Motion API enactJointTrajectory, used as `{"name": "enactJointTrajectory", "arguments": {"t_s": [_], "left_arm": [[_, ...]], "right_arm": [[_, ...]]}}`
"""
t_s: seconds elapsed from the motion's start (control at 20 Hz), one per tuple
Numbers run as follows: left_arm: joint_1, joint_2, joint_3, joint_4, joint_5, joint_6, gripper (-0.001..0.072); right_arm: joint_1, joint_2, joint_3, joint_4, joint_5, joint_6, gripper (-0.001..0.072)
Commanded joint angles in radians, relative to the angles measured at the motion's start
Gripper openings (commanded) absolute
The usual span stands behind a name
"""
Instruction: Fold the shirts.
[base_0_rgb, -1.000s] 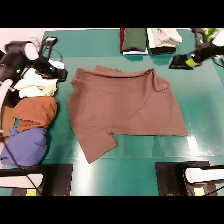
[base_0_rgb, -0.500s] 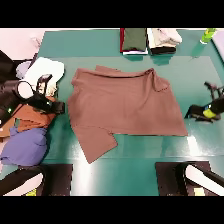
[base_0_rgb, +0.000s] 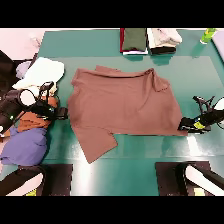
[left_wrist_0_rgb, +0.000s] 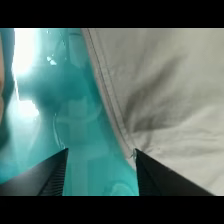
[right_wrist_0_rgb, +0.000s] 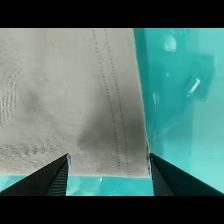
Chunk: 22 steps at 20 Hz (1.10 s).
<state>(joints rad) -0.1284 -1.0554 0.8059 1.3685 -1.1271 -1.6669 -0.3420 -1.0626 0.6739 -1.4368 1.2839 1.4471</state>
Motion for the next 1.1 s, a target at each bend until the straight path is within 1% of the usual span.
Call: {"name": "enactJointTrajectory", "arguments": {"t_s": [0.0, 0.05, 0.1, 0.15, 0.2, 0.25, 0.3, 0.35, 0.45, 0.5, 0.55, 0.65, 0.7, 0.8, 0.85, 0.9, 0.95, 1.05], "left_arm": [[0.000, 0.001, -0.003, -0.008, -0.011, 0.000, 0.0498], [0.000, 0.001, -0.003, -0.012, -0.012, 0.000, 0.0498], [0.000, 0.001, -0.003, -0.013, -0.012, 0.001, 0.0498], [0.000, 0.001, -0.004, -0.015, -0.014, 0.006, 0.0498], [0.000, 0.001, -0.004, -0.020, -0.015, 0.011, 0.0498], [0.000, 0.001, -0.006, -0.031, -0.018, 0.017, 0.0498], [0.000, 0.001, -0.013, -0.045, -0.016, 0.027, 0.0499], [0.000, 0.001, -0.028, -0.057, -0.010, 0.028, 0.0499], [0.000, 0.001, -0.069, -0.101, 0.014, 0.059, 0.0505], [0.000, 0.001, -0.092, -0.132, 0.036, 0.072, 0.0605], [0.000, 0.001, -0.114, -0.168, 0.071, 0.079, 0.0651], [0.000, 0.001, -0.151, -0.208, 0.131, 0.083, 0.0651], [0.000, 0.001, -0.165, -0.230, 0.151, 0.104, 0.0650], [0.000, -0.006, -0.187, -0.261, 0.194, 0.105, 0.0649], [0.000, -0.016, -0.188, -0.293, 0.196, 0.112, 0.0648], [-0.005, -0.028, -0.189, -0.340, 0.196, 0.158, 0.0599], [-0.023, -0.039, -0.190, -0.359, 0.201, 0.193, 0.0598], [-0.080, -0.067, -0.190, -0.351, 0.193, 0.195, 0.0597]], "right_arm": [[0.009, 0.000, -0.009, -0.008, -0.004, 0.002, 0.0509], [0.010, -0.001, -0.009, -0.005, 0.001, 0.002, 0.0484], [0.010, -0.006, -0.009, -0.006, 0.006, 0.002, 0.0480], [0.010, -0.020, -0.009, -0.007, 0.013, 0.002, 0.0445], [0.010, -0.039, -0.009, -0.006, 0.025, -0.005, 0.0368], [0.010, -0.055, -0.009, -0.006, 0.029, -0.016, 0.0254], [0.010, -0.068, -0.008, -0.006, 0.029, -0.023, 0.0098], [0.010, -0.071, -0.008, -0.007, 0.026, -0.031, 0.0021], [0.010, -0.055, -0.008, -0.007, 0.016, -0.031, 0.0020], [0.010, -0.039, -0.008, -0.007, 0.010, -0.031, 0.0019], [0.010, -0.024, -0.008, -0.007, 0.008, -0.031, 0.0019], [0.010, 0.000, -0.008, -0.007, 0.007, -0.031, 0.0019], [0.010, 0.008, -0.008, -0.007, 0.007, -0.031, 0.0019], [0.010, 0.009, -0.008, -0.006, 0.009, -0.031, 0.0020], [0.010, 0.009, -0.008, -0.006, 0.008, -0.031, 0.0020], [0.010, 0.009, -0.008, -0.006, 0.009, -0.030, 0.0019], [0.010, 0.009, -0.008, -0.006, 0.009, -0.030, 0.0019], [0.010, 0.010, -0.008, -0.005, 0.010, -0.027, 0.0019]]}}
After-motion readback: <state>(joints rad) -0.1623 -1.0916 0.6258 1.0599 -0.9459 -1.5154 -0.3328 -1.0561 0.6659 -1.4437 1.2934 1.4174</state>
